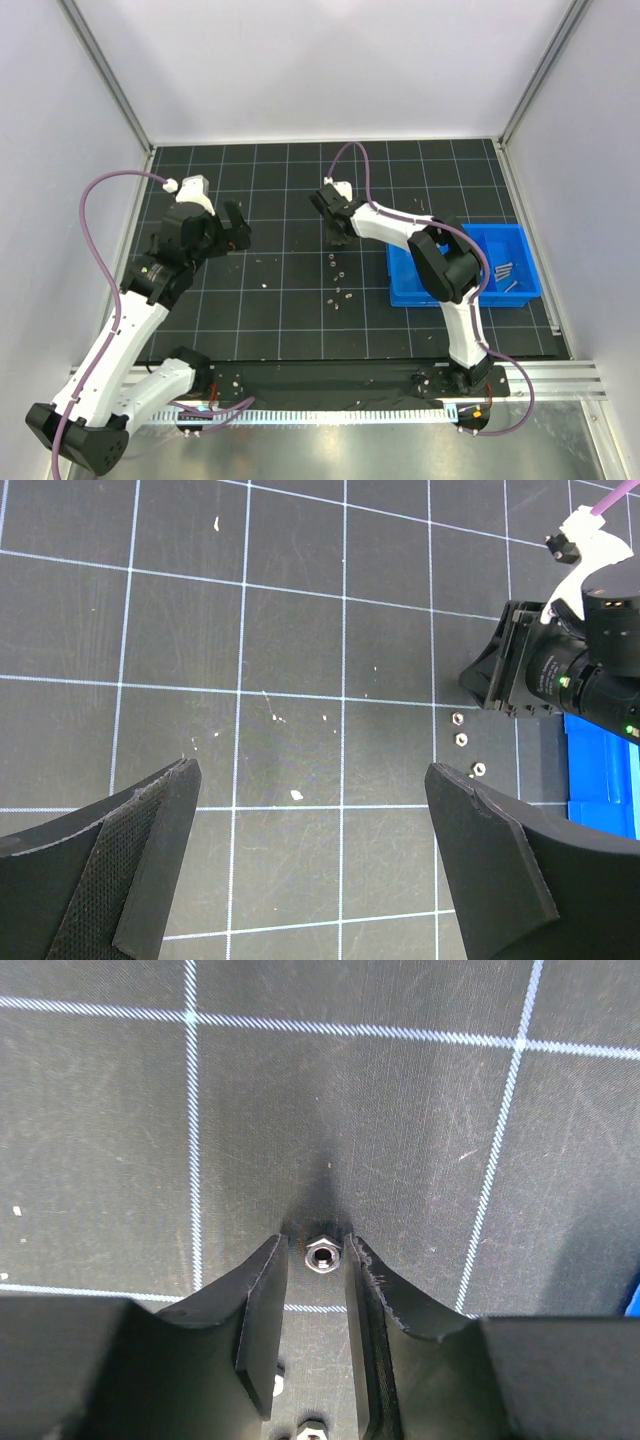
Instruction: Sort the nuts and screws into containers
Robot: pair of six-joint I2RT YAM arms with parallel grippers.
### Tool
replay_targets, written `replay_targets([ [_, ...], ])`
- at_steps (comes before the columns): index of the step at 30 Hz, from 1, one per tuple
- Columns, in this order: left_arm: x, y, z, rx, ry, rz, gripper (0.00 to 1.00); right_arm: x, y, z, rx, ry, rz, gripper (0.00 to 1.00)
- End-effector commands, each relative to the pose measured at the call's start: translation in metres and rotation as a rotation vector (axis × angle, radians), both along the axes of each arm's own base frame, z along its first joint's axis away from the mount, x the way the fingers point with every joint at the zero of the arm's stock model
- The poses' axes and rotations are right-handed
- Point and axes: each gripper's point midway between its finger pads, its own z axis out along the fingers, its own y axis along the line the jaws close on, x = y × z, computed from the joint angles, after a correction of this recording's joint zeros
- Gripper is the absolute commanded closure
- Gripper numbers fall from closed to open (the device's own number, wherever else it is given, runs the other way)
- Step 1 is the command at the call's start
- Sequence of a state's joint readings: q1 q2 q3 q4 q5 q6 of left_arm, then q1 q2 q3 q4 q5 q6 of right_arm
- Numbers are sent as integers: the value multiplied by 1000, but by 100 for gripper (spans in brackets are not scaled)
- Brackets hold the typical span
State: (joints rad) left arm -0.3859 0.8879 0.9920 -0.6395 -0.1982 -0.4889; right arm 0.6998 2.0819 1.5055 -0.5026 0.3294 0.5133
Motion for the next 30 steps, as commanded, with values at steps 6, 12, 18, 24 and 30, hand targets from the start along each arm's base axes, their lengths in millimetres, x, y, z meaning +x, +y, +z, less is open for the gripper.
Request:
replay_targets([
  [6, 6, -1, 8, -6, -39, -1, 0, -2, -5, -3, -10, 7, -32, 64],
  [12, 6, 0, 8, -4, -39, 3, 0, -5, -8, -13, -26, 20, -32, 73],
  [18, 6, 0, 8, -1, -39, 5, 0, 2, -14, 5, -17, -13, -46, 88],
  [24, 6, 0, 8, -1, -39, 5, 0, 10, -7, 80, 112, -118, -31, 90],
  [30, 6, 0, 9, -5, -40, 1, 0, 13, -58, 178, 160, -295, -108, 90],
])
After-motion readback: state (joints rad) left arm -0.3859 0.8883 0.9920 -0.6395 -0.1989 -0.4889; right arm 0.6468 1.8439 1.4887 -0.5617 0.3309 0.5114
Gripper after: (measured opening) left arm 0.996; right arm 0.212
